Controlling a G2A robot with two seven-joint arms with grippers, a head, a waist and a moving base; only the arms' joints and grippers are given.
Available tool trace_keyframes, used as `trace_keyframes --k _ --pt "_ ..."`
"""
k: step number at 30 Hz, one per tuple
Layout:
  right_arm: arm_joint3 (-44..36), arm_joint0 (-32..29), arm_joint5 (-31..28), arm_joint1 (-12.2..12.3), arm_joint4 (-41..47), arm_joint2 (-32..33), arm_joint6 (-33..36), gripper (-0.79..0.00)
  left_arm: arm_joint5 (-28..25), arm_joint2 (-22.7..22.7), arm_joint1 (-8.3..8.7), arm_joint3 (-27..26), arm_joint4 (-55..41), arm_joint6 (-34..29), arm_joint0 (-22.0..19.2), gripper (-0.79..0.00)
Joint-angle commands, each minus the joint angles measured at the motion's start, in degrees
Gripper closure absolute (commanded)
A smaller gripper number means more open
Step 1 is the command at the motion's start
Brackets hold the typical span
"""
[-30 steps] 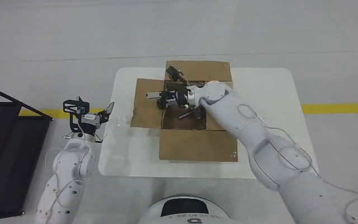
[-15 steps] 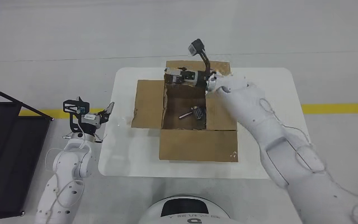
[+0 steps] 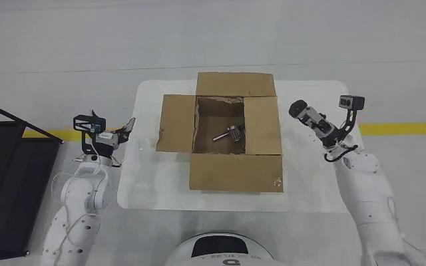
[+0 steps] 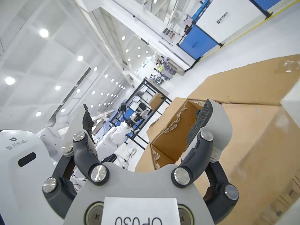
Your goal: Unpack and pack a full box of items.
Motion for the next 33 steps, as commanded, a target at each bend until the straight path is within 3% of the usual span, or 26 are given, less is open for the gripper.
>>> trace_keyframes --k 1,4,7,11,33 --pt "0.8 -1.66 1.26 0.71 0.49 1.56 1.26 -0.785 -0.21 1.73 0.01 -4.07 5.15 -2.96 -0.65 -0.785" --pt "3.17 -1.22 2.67 1.32 -0.44 1.74 2.66 -0.785 -4.07 6.62 -0.06 -8.35 10.08 -8.5 -2.78 -0.785" --pt "5.38 0.02 2.99 1.67 -0.46 1.04 2.99 -0.785 -7.72 14.33 -0.59 -8.55 12.54 -14.55 -6.81 -0.785" --pt "9.74 2.18 0.59 2.14 -4.0 1.85 0.59 -0.785 0.2 24.51 -2.84 -3.63 8.06 -24.4 -14.28 -0.785" --pt "9.74 2.18 0.59 2.14 -4.0 1.85 0.59 -0.785 1.05 25.21 -3.05 -3.35 7.63 -25.37 -15.01 -0.785"
